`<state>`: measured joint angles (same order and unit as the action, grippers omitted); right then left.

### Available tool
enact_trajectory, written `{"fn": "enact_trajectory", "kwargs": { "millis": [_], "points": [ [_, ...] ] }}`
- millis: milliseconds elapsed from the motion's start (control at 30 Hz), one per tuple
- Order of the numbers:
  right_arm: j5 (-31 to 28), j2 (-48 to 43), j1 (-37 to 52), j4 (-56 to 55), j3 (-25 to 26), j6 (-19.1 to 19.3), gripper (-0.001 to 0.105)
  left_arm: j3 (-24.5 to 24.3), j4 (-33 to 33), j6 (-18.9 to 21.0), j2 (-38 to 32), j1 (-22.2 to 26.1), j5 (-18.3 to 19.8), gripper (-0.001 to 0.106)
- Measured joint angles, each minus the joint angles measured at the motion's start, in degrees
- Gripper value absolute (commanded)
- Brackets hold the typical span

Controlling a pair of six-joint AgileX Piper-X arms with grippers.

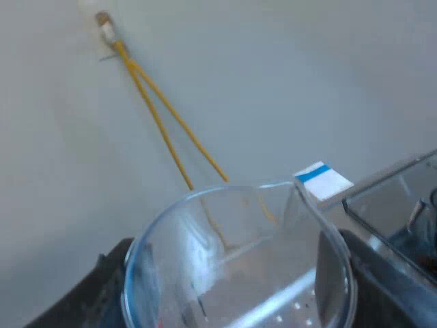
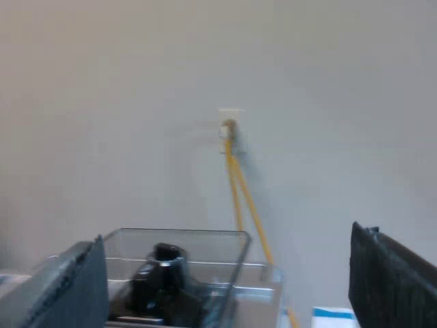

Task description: Pour the beans into the coffee machine

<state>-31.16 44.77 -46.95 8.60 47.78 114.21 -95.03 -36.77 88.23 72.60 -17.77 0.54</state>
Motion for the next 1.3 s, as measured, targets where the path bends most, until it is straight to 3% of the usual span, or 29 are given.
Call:
{"fn": "enact_trajectory", "kwargs": {
  "millis": [133, 333, 467, 600, 767, 800, 867, 933, 1033, 1133, 1300],
  "points": [
    [5.7, 0.4, 0.1, -0.1, 0.0, 0.8, 0.074, -4.8, 0.0, -1.2, 4.2, -1.4, -1.9, 0.001],
    [6.5, 3.6, 0.1, -0.3, 0.1, 1.0, 0.074, -12.7, -2.6, -3.4, 10.8, -2.7, -3.4, 0.001],
    [6.4, 4.7, 0.1, 0.1, 0.1, 1.0, 0.074, -14.1, -3.4, -4.4, 13.3, -3.4, -4.0, 0.001],
    [6.4, 5.1, 0.1, 2.0, 0.1, 1.1, 0.074, -14.6, -2.4, -10.1, 15.0, -5.2, -7.1, 0.001],
    [6.3, 5.1, 0.1, 3.7, 0.1, 1.1, 0.074, -14.6, -0.4, -13.5, 15.7, -7.0, -9.0, 0.001],
    [6.3, 5.1, 0.1, 3.7, 0.1, 1.1, 0.074, -15.0, 0.1, -17.7, 16.7, -8.7, -12.0, 0.001],
    [6.1, 5.1, 0.1, 3.7, 0.1, 1.1, 0.074, -15.0, 0.1, -19.6, 17.3, -9.1, -13.2, 0.001],
    [6.1, 5.1, 0.1, 3.7, 0.1, 1.1, 0.074, -15.1, 0.7, -25.0, 18.2, -10.1, -15.5, 0.001],
    [6.1, 5.1, 0.1, 3.7, 0.1, 1.1, 0.074, -15.1, 1.3, -28.1, 18.8, -10.8, -16.8, 0.001],
    [6.1, 5.1, 0.1, 3.7, 0.1, 1.1, 0.074, -15.1, 2.9, -34.9, 18.9, -11.3, -17.0, 0.001],
    [6.1, 5.1, 0.1, 3.7, 0.1, 1.1, 0.074, -15.1, 4.0, -39.5, 18.9, -11.6, -17.4, 0.001]
  ]
}}
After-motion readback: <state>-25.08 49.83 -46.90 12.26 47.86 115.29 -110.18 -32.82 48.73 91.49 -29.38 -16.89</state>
